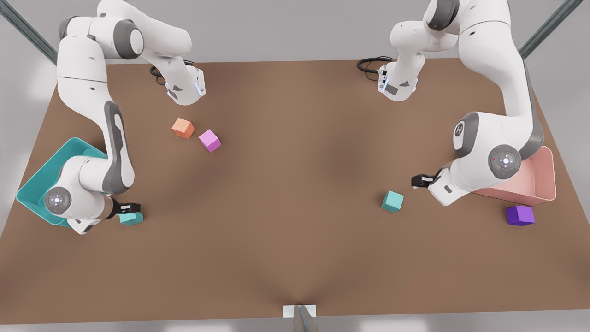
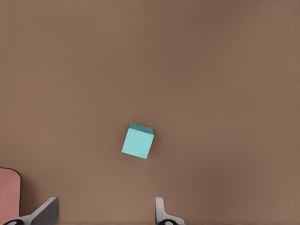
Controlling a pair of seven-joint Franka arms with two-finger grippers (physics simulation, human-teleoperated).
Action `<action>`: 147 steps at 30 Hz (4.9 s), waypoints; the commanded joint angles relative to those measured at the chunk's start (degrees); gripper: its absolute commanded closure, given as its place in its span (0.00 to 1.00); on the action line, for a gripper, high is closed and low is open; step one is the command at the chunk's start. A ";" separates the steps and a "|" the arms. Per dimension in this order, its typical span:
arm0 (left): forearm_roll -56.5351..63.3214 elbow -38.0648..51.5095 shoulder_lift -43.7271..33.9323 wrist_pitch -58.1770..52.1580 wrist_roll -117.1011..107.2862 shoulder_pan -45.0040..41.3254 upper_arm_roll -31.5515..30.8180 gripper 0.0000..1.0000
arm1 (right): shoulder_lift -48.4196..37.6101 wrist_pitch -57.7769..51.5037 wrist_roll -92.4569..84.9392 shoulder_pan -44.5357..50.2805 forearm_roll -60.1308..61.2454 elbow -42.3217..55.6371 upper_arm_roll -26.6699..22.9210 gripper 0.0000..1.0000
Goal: Stack the two blue cubes on top of each other
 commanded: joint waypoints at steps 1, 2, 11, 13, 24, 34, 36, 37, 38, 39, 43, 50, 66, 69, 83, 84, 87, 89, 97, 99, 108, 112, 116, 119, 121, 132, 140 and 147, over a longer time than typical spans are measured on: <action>0.02 -0.05 0.06 0.13 -0.20 -0.05 -0.01 0.00 | 0.11 2.09 -26.58 -0.71 -1.65 0.13 -0.03 0.00; 0.02 -0.05 0.06 0.13 -0.20 -0.14 -0.01 0.00 | 0.02 2.09 -26.85 -1.23 -2.79 0.22 -0.03 0.00; 0.28 -1.72 -0.29 -0.57 -0.91 0.13 0.07 0.00 | 4.50 9.30 -35.90 -1.24 -5.43 0.13 -0.03 0.00; 1.25 -1.72 0.06 -0.40 -0.91 0.04 0.07 0.00 | 6.00 10.53 -35.99 -1.50 -5.43 -0.04 -0.03 0.00; 2.74 -3.04 -0.38 0.13 -0.99 0.13 -0.01 0.00 | 6.08 10.00 -29.05 -2.91 -4.20 -3.82 0.15 0.00; 4.77 -2.86 -0.38 -0.66 0.76 -0.05 -0.72 0.00 | 6.35 8.07 -20.70 -2.91 -0.60 -4.35 0.15 0.00; 4.85 -2.95 -0.02 -0.83 0.68 0.04 -0.63 0.00 | 6.35 8.24 -19.20 -2.82 -0.42 -4.96 0.15 0.00; 4.77 -2.95 0.24 -0.84 0.32 0.04 -0.72 0.00 | 6.44 8.42 -19.11 -2.82 -0.42 -4.96 0.15 0.00; 4.77 -2.95 0.24 -0.92 0.15 0.13 -0.72 0.00 | 6.61 8.68 -18.85 -2.82 -0.42 -5.05 0.15 0.00; 4.85 -2.95 0.33 -1.01 0.06 0.04 -0.63 0.00 | 6.96 8.77 -18.24 -2.82 -0.42 -5.14 0.23 0.00; 4.77 -2.95 0.59 -0.66 -0.47 0.13 -0.63 0.00 | 8.28 9.04 -18.15 -2.91 0.55 -5.05 0.24 0.00; 9.86 -2.07 5.86 5.76 7.96 -3.04 -1.51 0.00 | 8.72 8.42 -17.44 -3.35 4.76 -5.05 0.15 0.41; 10.39 -5.58 9.29 14.80 20.27 -0.67 -3.97 0.00 | 6.17 -15.05 5.06 34.26 3.97 29.75 17.46 0.72; 9.86 -8.40 9.29 17.53 19.57 0.66 -3.97 0.00 | 13.46 -5.03 11.64 48.15 3.97 32.73 8.24 0.72; 9.86 -18.77 10.70 32.12 11.75 3.03 -5.73 0.00 | 28.67 5.34 31.42 61.17 -0.60 37.05 3.84 0.21; 9.86 -18.77 10.96 32.74 11.22 2.94 -5.73 0.00 | 28.67 5.43 31.42 61.17 -0.60 37.05 3.84 0.00; 9.86 -19.04 11.49 33.09 9.38 2.33 -5.73 0.00 | 28.67 6.57 31.34 61.17 -0.60 37.05 3.84 0.00; 9.78 -19.21 12.45 34.32 9.38 2.59 -5.73 0.00 | 26.49 5.00 30.98 61.08 -0.42 37.05 4.10 0.00; 10.13 -19.48 15.18 35.99 9.38 3.20 -5.73 0.00 | -19.14 -49.58 19.73 26.47 4.15 32.92 2.70 0.00; 10.21 -19.39 15.97 36.17 9.38 3.12 -5.73 0.00 | -18.27 -51.79 15.43 7.75 3.62 32.13 2.61 0.00; 10.13 -19.65 15.97 35.55 9.20 3.64 -5.37 0.03 | -17.82 -28.14 9.89 1.75 1.69 17.54 3.49 0.00; 10.21 -19.48 16.15 35.29 8.59 3.56 -5.37 0.32 | -18.44 -28.32 10.51 1.66 -0.86 17.54 3.40 0.00; 10.48 -18.25 12.99 28.79 6.21 2.85 -5.46 0.31 | -17.29 -28.23 9.80 2.46 -0.69 17.27 6.65 0.00; 10.48 -15.78 8.85 18.24 -3.45 1.89 -10.20 0.31 | -16.59 -28.23 10.42 2.54 -0.42 17.54 7.62 0.00; 10.48 -15.87 6.83 15.08 -13.47 1.80 -16.27 0.31 | -16.59 -28.58 10.24 2.54 -0.51 17.54 7.70 0.00; 12.41 -12.71 8.85 15.42 -30.26 -4.00 -23.39 0.32 | -16.42 -29.37 -6.37 3.86 -1.92 17.45 7.00 0.00; 13.38 -16.75 11.93 24.56 -34.48 -6.02 -23.04 0.32 | -16.33 -29.37 -6.28 3.86 -1.92 17.45 7.00 0.00; 14.96 -21.76 10.52 28.78 -35.88 -5.32 -23.13 0.32 | -16.33 -29.37 -6.19 3.86 -1.92 17.45 7.00 0.00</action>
